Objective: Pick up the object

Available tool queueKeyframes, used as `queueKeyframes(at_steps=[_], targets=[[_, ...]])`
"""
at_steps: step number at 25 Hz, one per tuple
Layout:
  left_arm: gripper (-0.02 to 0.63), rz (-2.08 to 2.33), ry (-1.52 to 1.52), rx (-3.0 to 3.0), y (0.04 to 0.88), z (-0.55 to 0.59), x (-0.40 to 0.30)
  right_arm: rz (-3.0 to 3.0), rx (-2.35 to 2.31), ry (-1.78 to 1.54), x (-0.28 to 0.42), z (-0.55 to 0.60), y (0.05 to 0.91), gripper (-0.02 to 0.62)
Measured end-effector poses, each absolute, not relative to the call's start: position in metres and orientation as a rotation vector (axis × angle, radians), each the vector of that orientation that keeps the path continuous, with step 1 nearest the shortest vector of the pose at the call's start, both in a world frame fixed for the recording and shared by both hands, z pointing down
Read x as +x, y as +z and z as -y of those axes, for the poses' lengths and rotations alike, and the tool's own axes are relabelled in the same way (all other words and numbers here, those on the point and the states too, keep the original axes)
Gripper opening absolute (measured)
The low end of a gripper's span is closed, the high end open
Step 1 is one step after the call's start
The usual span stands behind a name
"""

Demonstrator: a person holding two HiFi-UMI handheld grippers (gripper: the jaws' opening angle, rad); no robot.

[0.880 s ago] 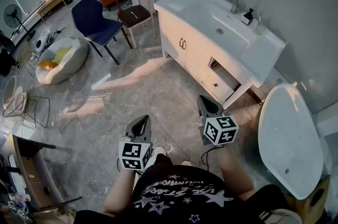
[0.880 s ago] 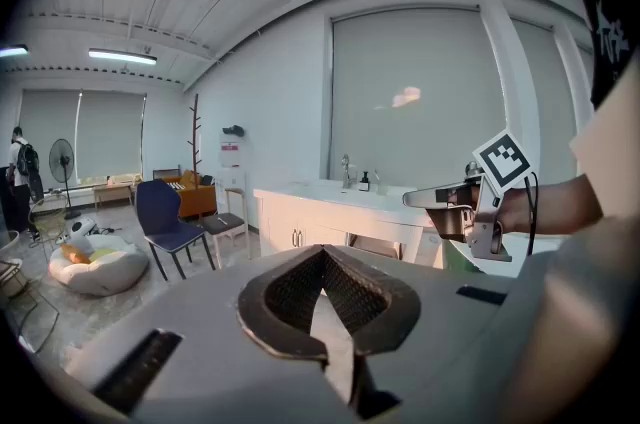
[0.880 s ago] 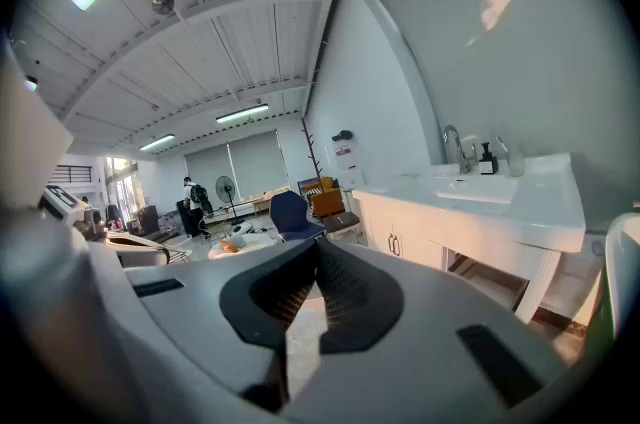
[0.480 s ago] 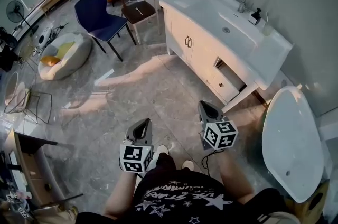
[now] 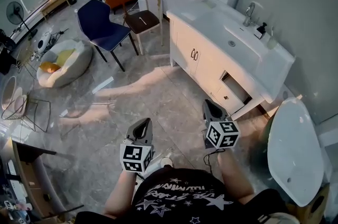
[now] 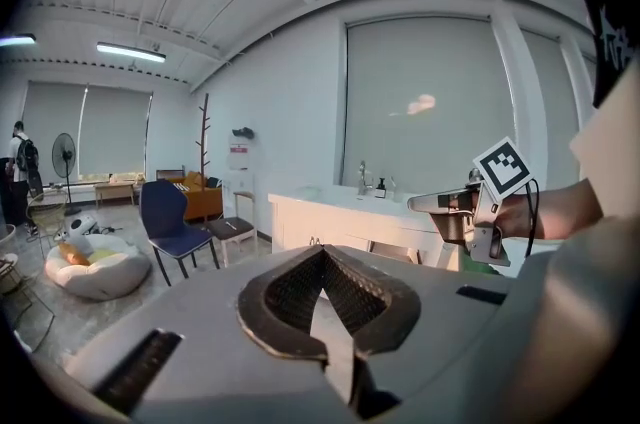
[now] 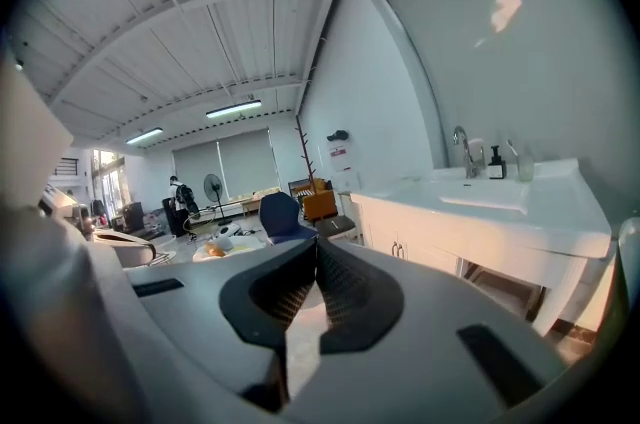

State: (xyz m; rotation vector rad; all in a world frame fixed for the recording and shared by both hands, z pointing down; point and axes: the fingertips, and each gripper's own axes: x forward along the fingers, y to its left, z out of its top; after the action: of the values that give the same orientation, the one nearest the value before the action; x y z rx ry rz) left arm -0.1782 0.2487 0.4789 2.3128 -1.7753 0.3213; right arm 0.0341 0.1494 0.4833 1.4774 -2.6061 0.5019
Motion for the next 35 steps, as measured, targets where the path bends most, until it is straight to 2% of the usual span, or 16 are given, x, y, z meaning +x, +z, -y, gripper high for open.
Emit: queueKeyframes(at_steps=[5,7,10,13,22,35], targets=[[0.015,1.772,0.291,2.334,0.472,-0.232,-0.212,2.603,1.55,0.488,0.01,-0.131,0.477,0.026],[0.015,1.782,0.292,2.326,0.476,-0.226,-0.222,2.59,1.556,0.512,0.005,-0.124,0.48,0.126],[0.015,1.757,0.287,2.286,0.483,-0.218,-0.229,2.558,1.565,0.547,0.002,-0.11,0.487,0.227],[0.015,1.743,0.3,2.255,0.494,-0.211,-0.231,2.507,1.598,0.589,0.006,-0.094,0.503,0.281],[0.016,1.812,0.322,2.202,0.493,-0.1,-0.234,2.488,1.567,0.638,0.008,0.033,0.525,0.296],[0.015,1.808,0.392,2.254,0.473,0.129,-0.17,2.499,1.599,0.656,0.075,0.263,0.508,0.296]])
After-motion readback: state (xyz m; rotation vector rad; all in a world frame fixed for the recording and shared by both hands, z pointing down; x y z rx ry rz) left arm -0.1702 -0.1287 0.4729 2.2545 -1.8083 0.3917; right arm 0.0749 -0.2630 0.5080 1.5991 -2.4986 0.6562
